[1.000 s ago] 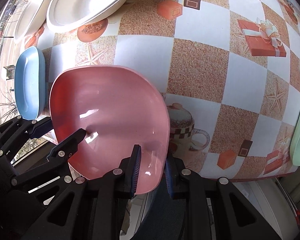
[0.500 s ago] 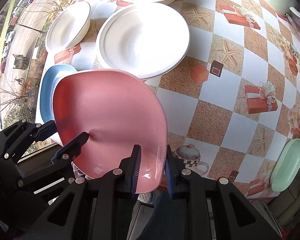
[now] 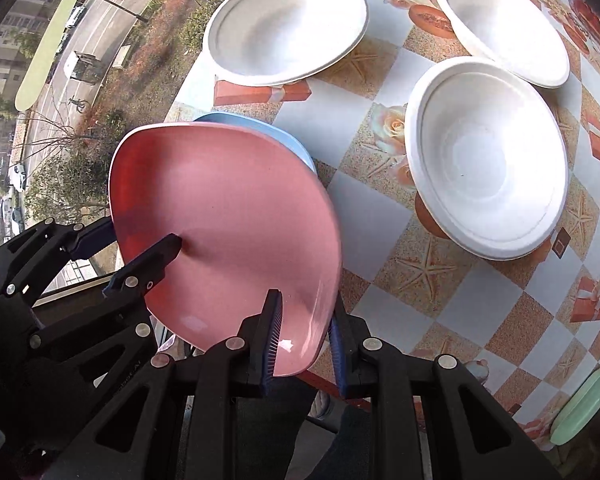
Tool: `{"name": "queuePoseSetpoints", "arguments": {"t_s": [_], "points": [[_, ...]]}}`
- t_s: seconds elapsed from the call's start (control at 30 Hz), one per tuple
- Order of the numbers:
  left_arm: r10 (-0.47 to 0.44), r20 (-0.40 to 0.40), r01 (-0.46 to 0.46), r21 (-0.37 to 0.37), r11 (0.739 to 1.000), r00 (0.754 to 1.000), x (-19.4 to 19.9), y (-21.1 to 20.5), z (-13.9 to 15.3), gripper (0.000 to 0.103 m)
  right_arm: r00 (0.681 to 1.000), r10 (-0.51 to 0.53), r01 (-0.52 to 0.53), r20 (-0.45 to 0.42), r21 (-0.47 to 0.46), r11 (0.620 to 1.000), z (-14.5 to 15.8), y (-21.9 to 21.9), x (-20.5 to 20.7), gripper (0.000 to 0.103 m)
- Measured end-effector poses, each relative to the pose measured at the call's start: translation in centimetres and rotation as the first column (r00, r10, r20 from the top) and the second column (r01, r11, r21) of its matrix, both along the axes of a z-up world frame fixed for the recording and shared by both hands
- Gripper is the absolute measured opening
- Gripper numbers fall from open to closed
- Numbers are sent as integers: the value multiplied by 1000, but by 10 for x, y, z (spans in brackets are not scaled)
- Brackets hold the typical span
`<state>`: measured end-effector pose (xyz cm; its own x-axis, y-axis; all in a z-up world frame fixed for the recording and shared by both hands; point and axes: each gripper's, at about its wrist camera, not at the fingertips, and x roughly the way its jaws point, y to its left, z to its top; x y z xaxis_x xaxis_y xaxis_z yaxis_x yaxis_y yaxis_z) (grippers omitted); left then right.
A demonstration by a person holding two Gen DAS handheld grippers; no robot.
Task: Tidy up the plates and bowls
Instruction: 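Carry the pink plate over the blue plate and lower it onto it, then open both grippers and lift away from the pink plate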
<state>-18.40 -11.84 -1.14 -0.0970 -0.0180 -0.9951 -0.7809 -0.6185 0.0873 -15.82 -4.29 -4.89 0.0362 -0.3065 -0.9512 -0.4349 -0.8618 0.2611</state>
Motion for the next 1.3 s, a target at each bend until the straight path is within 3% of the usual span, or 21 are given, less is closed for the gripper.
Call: {"name": "queuePoseSetpoints", "arguments": {"t_s": [0.43,0.57,0.67,0.7,0.77,0.83,0.9,1.1,1.3], "points": [[-6,-19,6,-9,1000,1000,-28,-7,-16,39,998,-57,60,40,-90,994,-53,-28,-36,25],[9,-24,-8,13,1000,1000,-28,-12,-14,45,997,-74,77,30,-115,990,-53,-28,-49,25],[1,-33,0,26,1000,999,-25,-13,-12,62,998,-69,70,14,-125,990,-43,-21,-36,26],[-1,-34,2,29,1000,999,-24,-14,-11,68,998,-62,63,13,-122,991,-41,-19,-34,30],[-4,-36,5,47,999,999,-23,-14,-8,69,998,-57,57,4,-117,992,-29,-15,-26,49],[-1,-24,2,75,997,1000,-21,-7,-1,73,998,-59,59,-1,-92,994,-28,-11,-19,83],[-14,-7,14,111,994,1000,-18,-5,4,80,996,-85,83,-17,-94,992,-23,-3,-10,99],[-156,39,149,137,979,987,6,18,10,81,982,-186,185,-16,-63,981,-12,20,25,99],[-333,82,319,147,936,939,59,55,12,82,933,-360,359,-1,-71,931,-7,55,84,99]]}}
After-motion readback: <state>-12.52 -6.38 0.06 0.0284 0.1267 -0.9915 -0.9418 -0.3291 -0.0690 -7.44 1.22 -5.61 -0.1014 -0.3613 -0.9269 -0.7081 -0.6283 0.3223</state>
